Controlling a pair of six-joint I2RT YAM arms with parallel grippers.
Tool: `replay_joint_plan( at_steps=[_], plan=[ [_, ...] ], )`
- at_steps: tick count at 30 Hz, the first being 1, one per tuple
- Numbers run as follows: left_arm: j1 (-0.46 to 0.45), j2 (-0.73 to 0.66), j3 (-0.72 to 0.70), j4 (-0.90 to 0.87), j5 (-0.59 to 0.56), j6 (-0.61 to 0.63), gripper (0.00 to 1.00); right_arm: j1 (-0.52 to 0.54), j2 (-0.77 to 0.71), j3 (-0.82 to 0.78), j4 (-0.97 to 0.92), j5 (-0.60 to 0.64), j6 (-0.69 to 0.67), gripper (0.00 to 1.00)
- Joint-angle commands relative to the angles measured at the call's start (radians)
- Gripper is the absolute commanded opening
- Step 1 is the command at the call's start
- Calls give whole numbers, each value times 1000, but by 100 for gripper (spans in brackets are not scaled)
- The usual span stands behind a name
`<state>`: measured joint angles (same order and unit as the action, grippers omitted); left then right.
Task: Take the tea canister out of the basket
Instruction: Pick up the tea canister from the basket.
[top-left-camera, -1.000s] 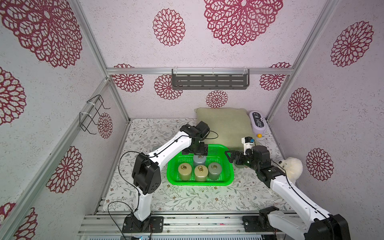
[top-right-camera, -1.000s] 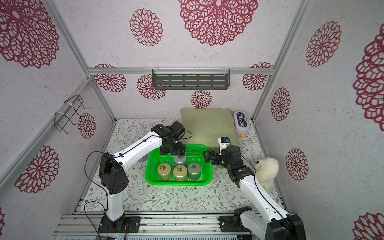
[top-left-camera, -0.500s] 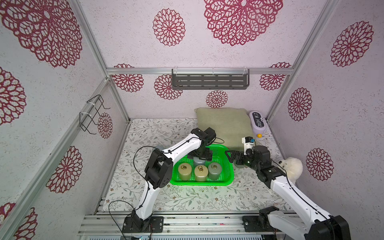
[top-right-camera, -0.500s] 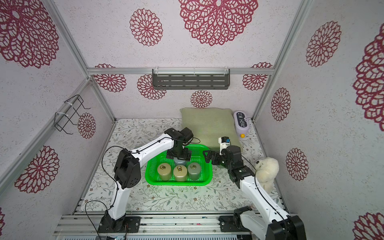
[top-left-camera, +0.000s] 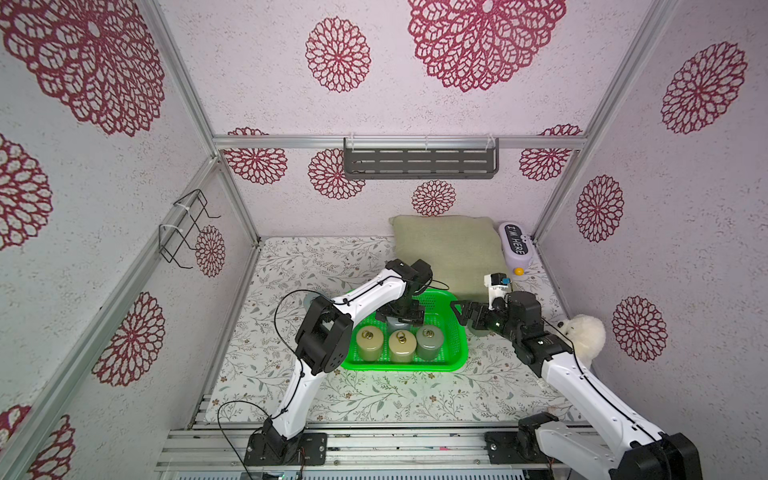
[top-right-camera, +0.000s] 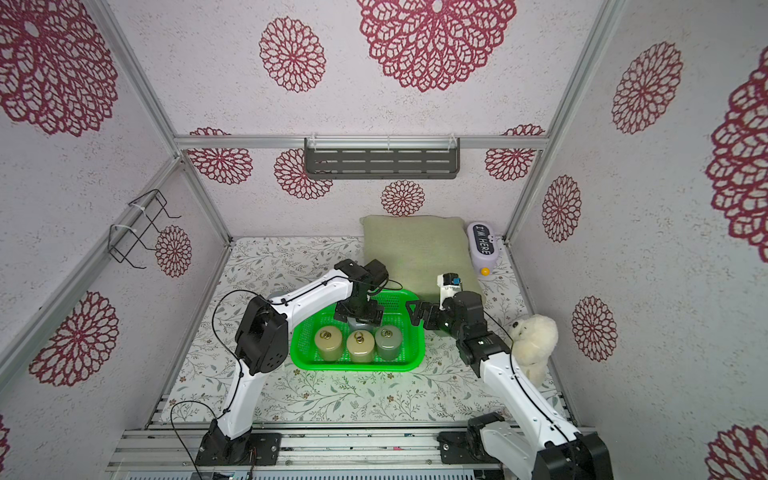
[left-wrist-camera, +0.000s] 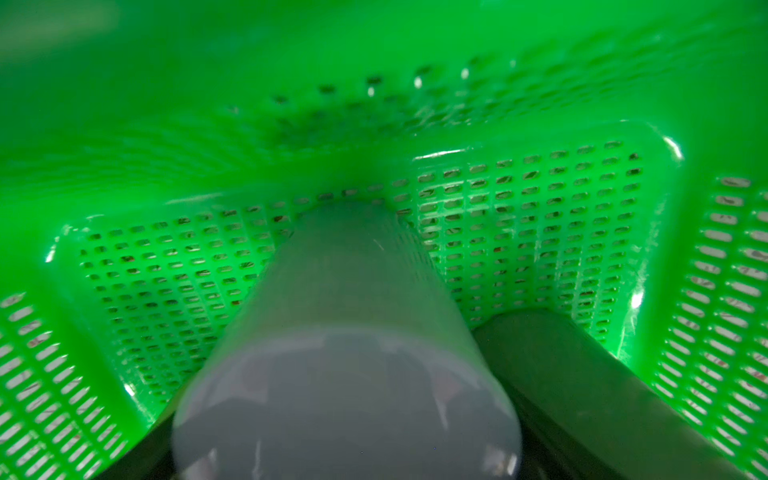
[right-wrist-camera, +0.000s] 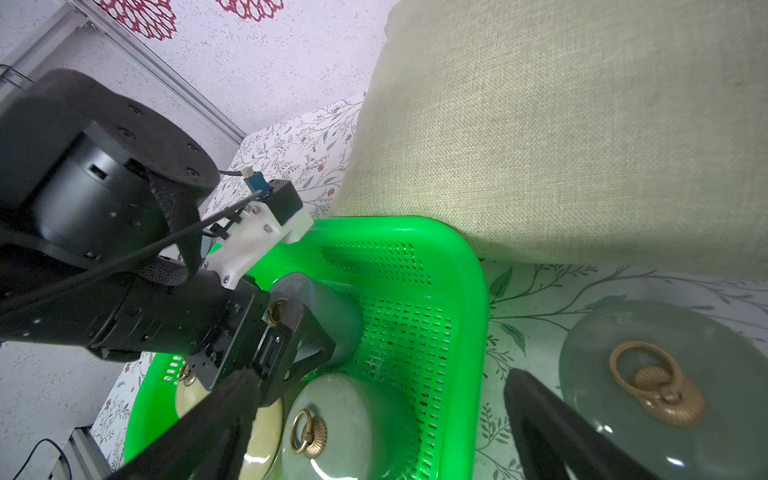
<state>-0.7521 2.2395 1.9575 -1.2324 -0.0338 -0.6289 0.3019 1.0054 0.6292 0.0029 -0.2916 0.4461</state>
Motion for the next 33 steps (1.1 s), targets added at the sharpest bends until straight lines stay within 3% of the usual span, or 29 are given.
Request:
replay_joint_plan(
  at_steps=[1, 15, 27, 33],
  plan=[
    [6, 33, 18, 14, 14, 15, 97, 1, -26, -3, 26, 5, 10, 99],
    [36, 42, -11, 43, 24, 12, 99, 2, -30, -9, 31, 12, 9, 99],
    [39, 13, -15, 35, 10, 17, 71, 1, -31, -13, 35, 12, 11, 99],
    [45, -27, 13, -2, -15, 23, 68, 1, -31, -16, 41, 9, 12, 99]
  ],
)
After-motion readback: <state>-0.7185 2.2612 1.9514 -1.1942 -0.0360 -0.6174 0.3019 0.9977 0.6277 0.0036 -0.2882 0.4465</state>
